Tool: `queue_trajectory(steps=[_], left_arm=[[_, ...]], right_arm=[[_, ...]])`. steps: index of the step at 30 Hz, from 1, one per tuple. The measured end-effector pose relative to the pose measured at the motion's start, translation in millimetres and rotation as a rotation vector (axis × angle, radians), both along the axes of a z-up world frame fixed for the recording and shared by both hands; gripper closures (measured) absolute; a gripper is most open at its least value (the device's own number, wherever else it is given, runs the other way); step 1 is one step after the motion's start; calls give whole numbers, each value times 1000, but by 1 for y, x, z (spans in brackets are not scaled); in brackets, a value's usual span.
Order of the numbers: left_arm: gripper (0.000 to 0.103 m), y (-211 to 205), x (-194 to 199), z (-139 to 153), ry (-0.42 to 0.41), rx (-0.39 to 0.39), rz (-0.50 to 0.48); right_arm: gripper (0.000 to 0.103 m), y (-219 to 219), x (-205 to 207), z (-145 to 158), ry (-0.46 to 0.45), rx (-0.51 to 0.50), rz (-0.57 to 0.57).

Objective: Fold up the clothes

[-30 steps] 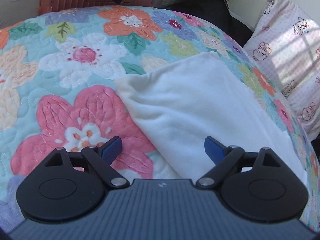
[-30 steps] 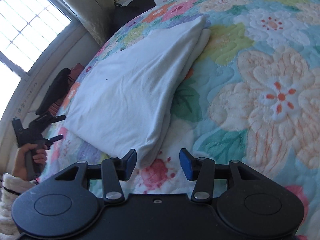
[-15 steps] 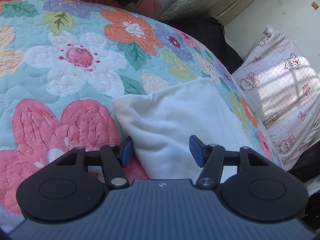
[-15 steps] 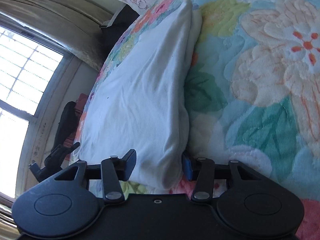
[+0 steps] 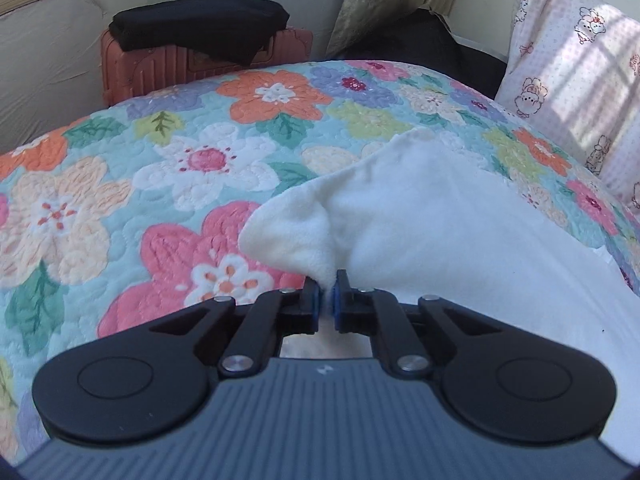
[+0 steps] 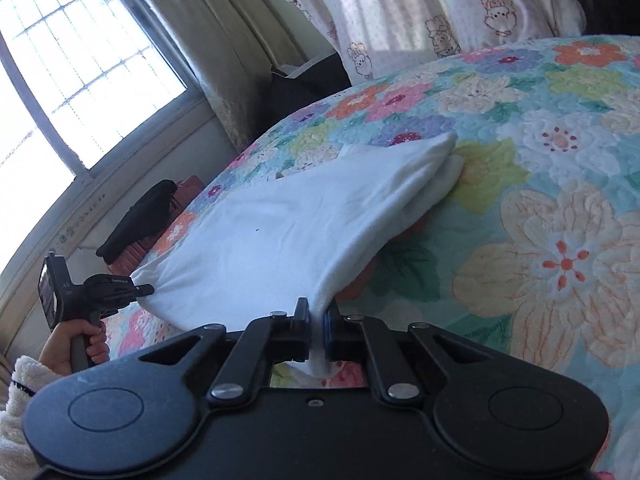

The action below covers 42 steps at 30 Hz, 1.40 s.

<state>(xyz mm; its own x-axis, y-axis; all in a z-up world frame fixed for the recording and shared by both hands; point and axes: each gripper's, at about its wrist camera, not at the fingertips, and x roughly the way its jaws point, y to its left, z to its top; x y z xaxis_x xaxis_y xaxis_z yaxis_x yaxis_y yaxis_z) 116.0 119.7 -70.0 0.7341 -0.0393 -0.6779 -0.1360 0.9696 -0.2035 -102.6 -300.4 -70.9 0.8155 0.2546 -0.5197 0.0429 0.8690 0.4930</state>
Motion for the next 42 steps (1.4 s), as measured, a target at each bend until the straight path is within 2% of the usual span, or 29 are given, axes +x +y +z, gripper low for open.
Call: queue_trajectory(steps=[5,7,9,13,15,16,18,21,23,25,28,31,32,33,34,36,37,39,41,42], left_arm=[[94,-13,-28,7,24,141,-24],[94,-14,-33,8,49,148,-28],[94,-22,-52,26,-22,122,-94],[70,-57,-97,56,-186,93,-240],[69,-82,-107,59,-207,46,-389],[69,-98,-110,58,-203,37,-496],[69,-138,-117,54,-190,55,-712],[69,-185,-137,46,-197,139,-980],[57,-211,-153,41,-222,215,-1120],[50,-235,-169,35,-262,304,-1236],[40,-268,-187,28,-355,478,-1265],[34,-285,-185,25,-401,483,-1263],[26,-287,-183,24,-406,453,-1267],[24,-289,-180,24,-410,424,-1268],[25,-289,-177,23,-405,401,-1253],[65,-288,-165,24,-357,334,-1189],[90,-285,-157,25,-329,296,-1154],[94,-277,-143,27,-280,226,-1086],[95,-267,-137,28,-287,197,-1059],[95,-263,-134,29,-289,181,-1054]], right_arm=[[95,-7,-18,-15,70,37,9],[95,-14,-22,-20,71,63,0],[95,-20,-20,-23,68,128,-9],[95,-18,-15,-10,35,123,13],[95,-19,-12,-2,26,125,18],[95,-20,-9,2,24,118,21],[95,-19,-4,12,24,80,40],[95,-18,3,26,29,12,76],[95,-20,6,32,40,14,89],[95,-22,9,36,61,29,100],[94,-27,12,37,95,80,106],[94,-31,14,36,119,144,115],[94,-31,14,37,122,152,124],[94,-30,14,37,124,160,134],[94,-30,14,38,123,164,146],[94,-33,13,38,123,181,146],[94,-34,13,38,123,190,146],[93,-41,11,37,106,235,144],[89,-57,9,38,77,302,106],[77,-67,11,39,69,316,61]])
